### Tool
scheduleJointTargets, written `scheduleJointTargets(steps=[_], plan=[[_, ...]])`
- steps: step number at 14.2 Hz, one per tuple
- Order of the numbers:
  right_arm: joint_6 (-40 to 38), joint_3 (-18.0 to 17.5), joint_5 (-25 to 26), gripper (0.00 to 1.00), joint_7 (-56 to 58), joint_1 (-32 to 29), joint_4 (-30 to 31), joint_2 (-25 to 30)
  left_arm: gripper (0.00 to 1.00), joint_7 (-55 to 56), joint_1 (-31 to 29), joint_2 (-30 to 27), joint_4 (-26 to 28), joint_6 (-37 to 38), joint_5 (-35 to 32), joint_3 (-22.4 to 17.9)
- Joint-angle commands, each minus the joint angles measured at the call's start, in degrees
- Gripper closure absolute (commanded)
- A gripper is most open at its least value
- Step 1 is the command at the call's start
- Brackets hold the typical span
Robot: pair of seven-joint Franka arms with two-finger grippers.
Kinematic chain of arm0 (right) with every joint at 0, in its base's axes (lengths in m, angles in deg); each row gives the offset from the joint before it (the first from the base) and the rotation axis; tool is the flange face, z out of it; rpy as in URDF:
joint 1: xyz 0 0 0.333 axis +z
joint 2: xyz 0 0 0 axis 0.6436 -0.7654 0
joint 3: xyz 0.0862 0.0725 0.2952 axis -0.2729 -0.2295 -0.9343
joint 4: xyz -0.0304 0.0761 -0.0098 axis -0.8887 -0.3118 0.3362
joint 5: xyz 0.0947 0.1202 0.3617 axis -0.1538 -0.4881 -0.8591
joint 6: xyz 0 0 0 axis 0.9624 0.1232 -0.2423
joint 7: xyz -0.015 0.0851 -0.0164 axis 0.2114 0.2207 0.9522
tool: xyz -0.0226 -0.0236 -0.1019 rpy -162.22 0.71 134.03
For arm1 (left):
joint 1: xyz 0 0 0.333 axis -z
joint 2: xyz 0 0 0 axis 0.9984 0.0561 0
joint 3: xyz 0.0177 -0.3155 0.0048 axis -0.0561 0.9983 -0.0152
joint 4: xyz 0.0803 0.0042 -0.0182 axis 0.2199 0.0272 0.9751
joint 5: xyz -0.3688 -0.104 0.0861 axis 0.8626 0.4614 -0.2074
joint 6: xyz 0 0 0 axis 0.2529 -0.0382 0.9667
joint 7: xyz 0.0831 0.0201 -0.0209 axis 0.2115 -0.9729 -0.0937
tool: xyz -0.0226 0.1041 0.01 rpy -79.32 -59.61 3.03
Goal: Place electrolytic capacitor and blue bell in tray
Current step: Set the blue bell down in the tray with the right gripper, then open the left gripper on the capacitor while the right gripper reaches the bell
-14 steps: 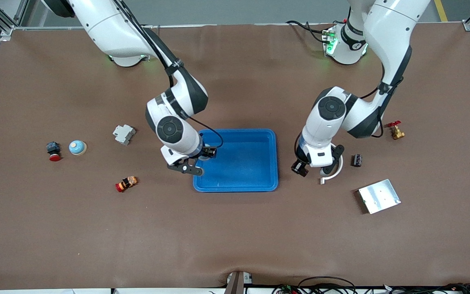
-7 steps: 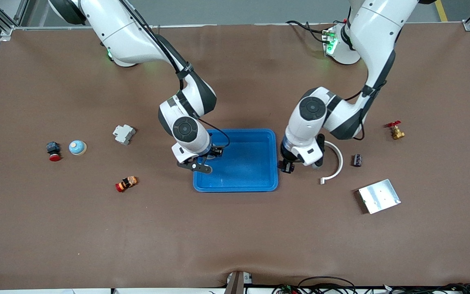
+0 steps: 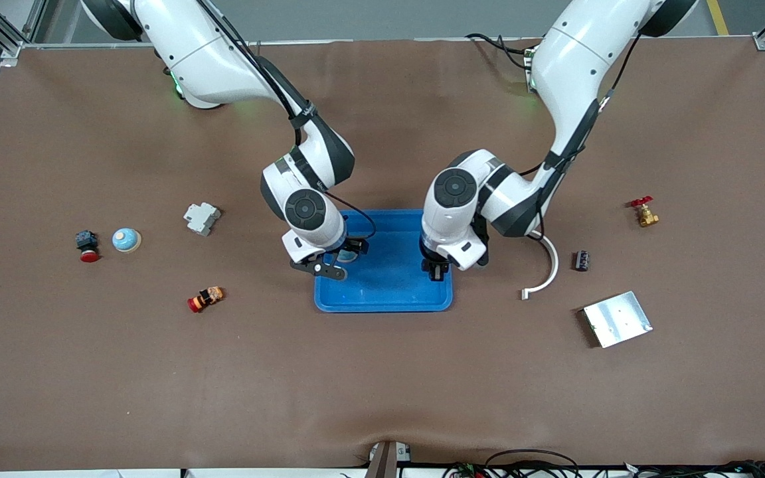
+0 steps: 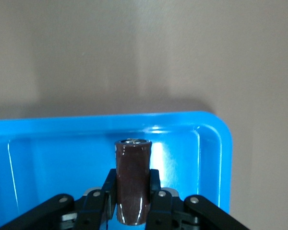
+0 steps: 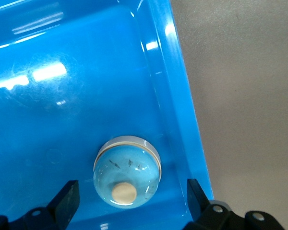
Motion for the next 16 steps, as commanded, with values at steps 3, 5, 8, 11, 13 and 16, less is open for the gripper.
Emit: scheduleJointTargets(steps=[3, 5, 8, 11, 13, 16], plan=[[-2.1, 0.2, 1.2, 0.0, 0.0, -3.3, 0.1, 1.9, 1.0, 4.0, 6.5, 4.2, -7.7, 5.8, 0.4, -5.5], [-4.4, 0.1, 1.2, 0.0, 3.7, -7.4, 1.4, 4.3, 1.0, 5.1, 7.1, 5.3, -9.2, 7.3, 0.4, -5.8], [-4.8, 0.2, 1.1, 0.0, 12.2, -14.4, 5.5, 8.0, 1.0, 5.8, 8.1, 6.9, -10.1, 7.3, 0.3, -6.7], [-10.9, 0.5, 0.7, 0.0, 24.1, -23.1, 6.3, 10.4, 1.0, 5.9, 10.1, 8.7, -12.1, 7.3, 0.4, -8.7], [-16.9, 1.1, 1.5, 0.0, 32.7, -26.6, 6.5, 12.6, 1.0, 5.8, 10.3, 9.5, -12.6, 7.3, 0.4, -9.1], [-19.5, 6.2, 1.4, 0.0, 45.5, -30.0, 7.4, 13.5, 1.0, 5.7, 10.4, 9.7, -12.6, 7.2, 0.3, -9.1]])
